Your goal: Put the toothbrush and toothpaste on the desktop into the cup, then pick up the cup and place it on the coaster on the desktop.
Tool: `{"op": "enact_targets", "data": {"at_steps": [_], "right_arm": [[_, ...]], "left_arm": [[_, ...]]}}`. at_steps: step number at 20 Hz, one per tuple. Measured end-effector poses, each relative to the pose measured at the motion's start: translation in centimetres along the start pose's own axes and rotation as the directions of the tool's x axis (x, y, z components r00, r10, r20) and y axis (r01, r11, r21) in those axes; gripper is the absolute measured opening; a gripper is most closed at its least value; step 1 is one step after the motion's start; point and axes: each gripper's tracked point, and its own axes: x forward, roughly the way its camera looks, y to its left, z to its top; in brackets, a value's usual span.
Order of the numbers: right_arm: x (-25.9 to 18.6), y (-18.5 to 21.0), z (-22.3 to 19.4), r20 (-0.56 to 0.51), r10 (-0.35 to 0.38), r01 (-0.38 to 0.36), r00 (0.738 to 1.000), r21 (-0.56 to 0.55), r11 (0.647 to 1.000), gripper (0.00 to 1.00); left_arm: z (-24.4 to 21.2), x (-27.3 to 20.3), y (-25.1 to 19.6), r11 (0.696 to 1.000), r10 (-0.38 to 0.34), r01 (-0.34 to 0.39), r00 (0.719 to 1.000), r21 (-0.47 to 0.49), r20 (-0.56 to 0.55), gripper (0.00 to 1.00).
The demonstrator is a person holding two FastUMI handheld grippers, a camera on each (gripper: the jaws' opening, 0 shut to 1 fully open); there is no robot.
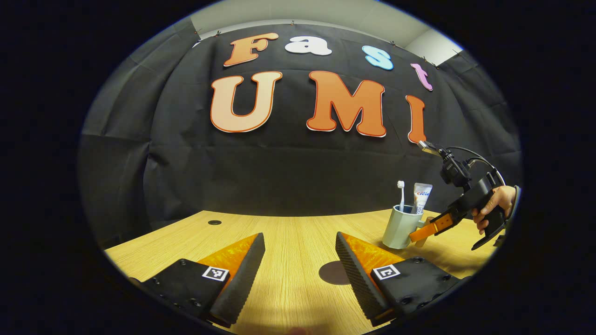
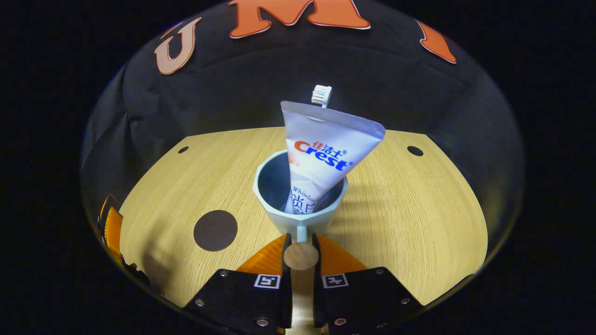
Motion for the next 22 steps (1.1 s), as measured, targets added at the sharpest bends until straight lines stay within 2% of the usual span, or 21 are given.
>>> {"op": "enact_targets", "data": {"at_steps": [6,7,8,9,15,16,17,22], "right_arm": [[0.0,-0.1,0.2,0.015,0.043,-0.043,0.999,-0.044,0.998,0.18],[0.0,-0.1,0.3,0.018,0.052,-0.052,0.998,-0.046,0.998,0.18],[0.0,0.0,0.3,0.02,0.062,-0.061,0.998,-0.052,0.997,0.18],[0.0,0.0,0.4,0.024,0.069,-0.068,0.997,-0.056,0.996,0.18],[0.3,-0.2,0.6,0.037,0.109,-0.105,0.993,-0.097,0.99,0.18],[-0.1,-0.2,0.8,0.037,0.116,-0.111,0.993,-0.107,0.988,0.18],[-0.3,-0.2,0.9,0.036,0.123,-0.118,0.992,-0.115,0.986,0.18],[-0.8,-0.2,1.9,0.022,0.155,-0.15,0.988,-0.14,0.979,0.18]], "left_arm": [[0.1,-0.1,0.1,1.0,0.012,-0.012,1.0,0.006,-0.002,0.92],[0.2,-0.2,0.2,1.0,0.016,-0.016,1.0,0.007,-0.002,0.96],[0.1,-0.2,0.2,1.0,0.019,-0.019,1.0,0.007,-0.003,0.96],[0.1,-0.2,0.2,1.0,0.021,-0.021,1.0,0.007,-0.003,0.92],[0.1,-0.4,0.3,0.999,0.036,-0.036,0.999,0.004,-0.004,0.92],[0.0,-0.4,0.4,0.999,0.038,-0.038,0.999,0.004,-0.004,0.96],[0.0,-0.4,0.4,0.999,0.04,-0.04,0.999,0.003,-0.003,0.92],[0.0,-0.9,0.5,0.999,0.05,-0.05,0.999,-0.005,-0.009,0.92]]}}
